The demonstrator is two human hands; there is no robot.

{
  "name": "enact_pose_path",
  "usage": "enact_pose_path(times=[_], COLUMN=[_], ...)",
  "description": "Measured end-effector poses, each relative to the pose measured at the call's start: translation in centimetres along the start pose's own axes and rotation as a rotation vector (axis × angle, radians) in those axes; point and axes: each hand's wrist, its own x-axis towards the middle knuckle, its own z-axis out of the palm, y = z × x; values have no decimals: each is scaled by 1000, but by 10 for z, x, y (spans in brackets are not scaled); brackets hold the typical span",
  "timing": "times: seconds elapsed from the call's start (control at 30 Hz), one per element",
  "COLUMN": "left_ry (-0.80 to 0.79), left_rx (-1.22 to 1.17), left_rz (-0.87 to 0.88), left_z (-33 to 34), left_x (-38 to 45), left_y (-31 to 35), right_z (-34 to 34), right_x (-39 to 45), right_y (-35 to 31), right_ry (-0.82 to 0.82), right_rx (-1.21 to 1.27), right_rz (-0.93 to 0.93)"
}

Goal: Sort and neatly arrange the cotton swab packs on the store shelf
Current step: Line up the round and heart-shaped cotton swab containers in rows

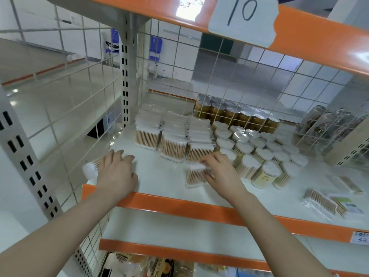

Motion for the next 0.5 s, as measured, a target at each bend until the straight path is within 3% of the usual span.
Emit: enact_pose_path(times=[0.5], left_ry=[5], left_rx=[41], left_rz=[-74], left_z=[-3], left_x=[9], left_y=[-7], right_z=[28], right_x=[26], right_y=[-29], right_ry=[94], right_rx=[-69], right_rz=[-135])
